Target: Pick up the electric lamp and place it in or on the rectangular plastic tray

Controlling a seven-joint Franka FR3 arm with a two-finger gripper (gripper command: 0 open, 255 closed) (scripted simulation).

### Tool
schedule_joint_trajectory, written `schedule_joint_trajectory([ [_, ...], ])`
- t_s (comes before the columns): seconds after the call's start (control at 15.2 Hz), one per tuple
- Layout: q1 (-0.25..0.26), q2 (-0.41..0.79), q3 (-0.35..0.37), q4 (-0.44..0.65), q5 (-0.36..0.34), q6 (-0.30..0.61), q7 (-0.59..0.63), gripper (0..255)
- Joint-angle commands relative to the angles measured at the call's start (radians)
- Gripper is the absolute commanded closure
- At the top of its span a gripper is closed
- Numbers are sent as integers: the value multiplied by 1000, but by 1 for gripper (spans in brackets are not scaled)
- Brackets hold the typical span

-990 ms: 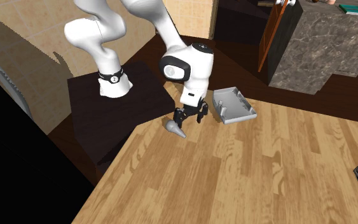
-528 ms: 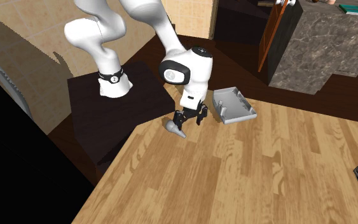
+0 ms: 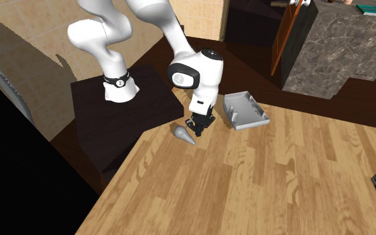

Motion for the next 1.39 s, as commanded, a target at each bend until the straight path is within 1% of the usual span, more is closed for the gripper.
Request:
schedule_joint_trajectory([
  [0.0, 0, 0, 0, 0, 0, 0, 0, 255],
  [0.2, 0, 0, 0, 0, 0, 0, 0, 255],
  [0.26, 0, 0, 0, 0, 0, 0, 0, 0],
  [0.46, -121, -68, 52, -181, 104, 193, -117, 0],
  [0.53, -174, -83, 84, -238, 153, 256, -173, 0],
  [0.59, -239, -92, 129, -292, 209, 317, -238, 0],
  [0.66, -322, -95, 192, -344, 272, 375, -313, 0],
  [0.73, -425, -88, 273, -393, 334, 431, -390, 0],
  [0.79, -539, -70, 362, -438, 386, 484, -466, 0],
  [0.86, -552, -67, 368, -439, 360, 486, -448, 0],
  [0.92, -504, -50, 315, -432, 334, 501, -428, 0],
  [1.06, -412, -17, 223, -418, 314, 531, -411, 0],
  [1.25, -299, 35, 115, -396, 308, 574, -403, 0],
  [1.32, -252, 63, 71, -384, 308, 595, -402, 0],
])
